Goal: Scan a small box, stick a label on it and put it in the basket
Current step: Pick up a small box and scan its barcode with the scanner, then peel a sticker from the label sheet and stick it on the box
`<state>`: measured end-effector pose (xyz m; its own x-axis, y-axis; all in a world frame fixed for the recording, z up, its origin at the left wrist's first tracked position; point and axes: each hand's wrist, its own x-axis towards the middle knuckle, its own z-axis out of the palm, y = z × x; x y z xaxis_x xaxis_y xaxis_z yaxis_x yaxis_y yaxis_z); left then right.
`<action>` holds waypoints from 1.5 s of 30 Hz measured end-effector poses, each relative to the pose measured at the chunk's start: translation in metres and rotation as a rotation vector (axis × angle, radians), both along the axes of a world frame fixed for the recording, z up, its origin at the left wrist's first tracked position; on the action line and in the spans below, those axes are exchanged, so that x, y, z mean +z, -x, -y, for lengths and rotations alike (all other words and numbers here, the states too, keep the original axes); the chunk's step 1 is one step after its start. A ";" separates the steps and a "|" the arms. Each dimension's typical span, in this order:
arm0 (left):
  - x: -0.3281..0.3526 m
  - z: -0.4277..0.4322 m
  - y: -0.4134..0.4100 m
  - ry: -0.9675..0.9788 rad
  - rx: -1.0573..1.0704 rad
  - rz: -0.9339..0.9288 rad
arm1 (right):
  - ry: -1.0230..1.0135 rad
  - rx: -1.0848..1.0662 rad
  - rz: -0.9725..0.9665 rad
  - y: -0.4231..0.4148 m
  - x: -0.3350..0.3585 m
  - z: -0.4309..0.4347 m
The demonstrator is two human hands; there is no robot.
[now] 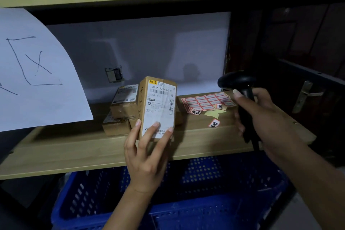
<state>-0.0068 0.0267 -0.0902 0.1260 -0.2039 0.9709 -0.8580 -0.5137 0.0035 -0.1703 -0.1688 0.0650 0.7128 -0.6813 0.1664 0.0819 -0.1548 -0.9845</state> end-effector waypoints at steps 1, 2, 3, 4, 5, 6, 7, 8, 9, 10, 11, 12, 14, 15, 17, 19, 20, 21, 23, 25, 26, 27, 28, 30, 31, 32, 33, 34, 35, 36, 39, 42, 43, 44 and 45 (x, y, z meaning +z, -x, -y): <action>0.000 0.000 0.000 -0.002 -0.001 -0.010 | 0.043 -0.012 -0.052 -0.009 -0.003 0.013; 0.001 0.001 -0.001 -0.003 -0.004 -0.018 | 0.083 -0.016 -0.104 -0.018 -0.005 0.024; 0.002 0.002 0.000 -0.004 -0.007 -0.027 | 0.135 -0.020 -0.167 -0.026 -0.009 0.036; 0.003 0.003 0.000 -0.006 -0.010 -0.036 | 0.200 -0.023 -0.240 -0.034 -0.012 0.046; 0.004 0.004 0.000 -0.009 -0.011 -0.045 | 0.285 -0.027 -0.313 -0.040 -0.016 0.056; 0.005 0.004 0.001 -0.015 -0.010 -0.053 | 0.385 -0.033 -0.382 -0.044 -0.020 0.065; 0.006 0.005 0.001 -0.025 -0.010 -0.060 | 0.500 -0.050 -0.451 -0.047 -0.024 0.074; 0.007 0.005 0.001 -0.035 -0.011 -0.070 | 0.617 -0.075 -0.518 -0.049 -0.029 0.083; 0.008 0.006 0.001 -0.045 -0.014 -0.083 | 0.710 -0.104 -0.576 -0.052 -0.035 0.094; 0.008 0.006 0.002 -0.053 -0.020 -0.101 | 0.765 -0.135 -0.621 -0.055 -0.042 0.106; 0.009 0.006 0.002 -0.057 -0.028 -0.120 | 0.795 -0.160 -0.651 -0.056 -0.048 0.118; 0.009 0.006 0.003 -0.057 -0.035 -0.139 | 0.815 -0.178 -0.676 -0.057 -0.054 0.129; 0.011 0.007 0.003 -0.047 -0.039 -0.171 | 0.854 -0.185 -0.720 -0.060 -0.066 0.151; 0.011 0.007 0.003 -0.041 -0.037 -0.178 | 0.878 -0.188 -0.738 -0.060 -0.072 0.160; 0.013 0.006 0.000 -0.034 -0.032 -0.183 | 0.926 -0.195 -0.768 -0.058 -0.079 0.167; 0.012 0.005 -0.001 -0.033 -0.025 -0.190 | 0.941 -0.202 -0.787 -0.056 -0.083 0.168; 0.012 0.005 -0.001 -0.033 -0.022 -0.195 | 0.949 -0.210 -0.787 -0.055 -0.085 0.168; 0.011 0.005 0.000 -0.031 -0.019 -0.198 | 0.953 -0.225 -0.781 -0.054 -0.085 0.167; 0.010 0.005 0.000 -0.023 -0.021 -0.207 | 0.940 -0.253 -0.764 -0.050 -0.087 0.167; 0.009 0.006 0.002 -0.010 -0.031 -0.223 | 0.915 -0.250 -0.743 -0.046 -0.088 0.166; 0.009 0.006 0.002 -0.007 -0.036 -0.229 | 0.902 -0.246 -0.736 -0.044 -0.090 0.165; 0.008 0.007 0.003 -0.006 -0.039 -0.233 | 0.884 -0.247 -0.739 -0.042 -0.090 0.164; 0.008 0.007 0.004 -0.005 -0.039 -0.235 | 0.873 -0.251 -0.742 -0.042 -0.091 0.164; 0.009 0.007 0.005 -0.006 -0.033 -0.239 | 0.889 -0.311 -0.754 -0.040 -0.091 0.162; 0.009 0.007 0.005 -0.005 -0.030 -0.241 | 0.946 -0.390 -0.738 -0.038 -0.089 0.160; 0.010 0.007 0.005 -0.003 -0.029 -0.242 | 1.038 -0.481 -0.682 -0.038 -0.087 0.157; 0.010 0.007 0.006 -0.001 -0.031 -0.245 | 1.144 -0.555 -0.589 -0.038 -0.084 0.152; 0.010 0.007 0.006 -0.001 -0.035 -0.248 | 1.248 -0.591 -0.459 -0.040 -0.081 0.144; 0.010 0.008 0.007 -0.003 -0.038 -0.248 | 1.310 -0.551 -0.351 -0.046 -0.078 0.133; 0.010 0.008 0.008 -0.006 -0.039 -0.246 | 1.309 -0.436 -0.306 -0.055 -0.076 0.121; 0.008 0.008 0.010 -0.017 -0.040 -0.251 | 1.087 -0.099 -0.584 -0.091 -0.083 0.095; 0.008 0.007 0.014 -0.006 -0.037 -0.249 | 0.882 -0.037 -0.801 -0.112 -0.099 0.093; 0.008 0.007 0.014 0.001 -0.039 -0.245 | 0.796 -0.040 -0.782 -0.114 -0.101 0.093; 0.009 0.008 0.015 0.008 -0.042 -0.238 | 0.706 -0.039 -0.743 -0.116 -0.101 0.094; 0.009 0.008 0.015 0.012 -0.042 -0.231 | 0.632 -0.044 -0.706 -0.117 -0.101 0.094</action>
<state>-0.0218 0.0190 -0.0817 0.3366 -0.2018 0.9198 -0.8544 -0.4761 0.2083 -0.0534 -0.2624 -0.0365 0.7657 -0.6409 0.0535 -0.5189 -0.6647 -0.5375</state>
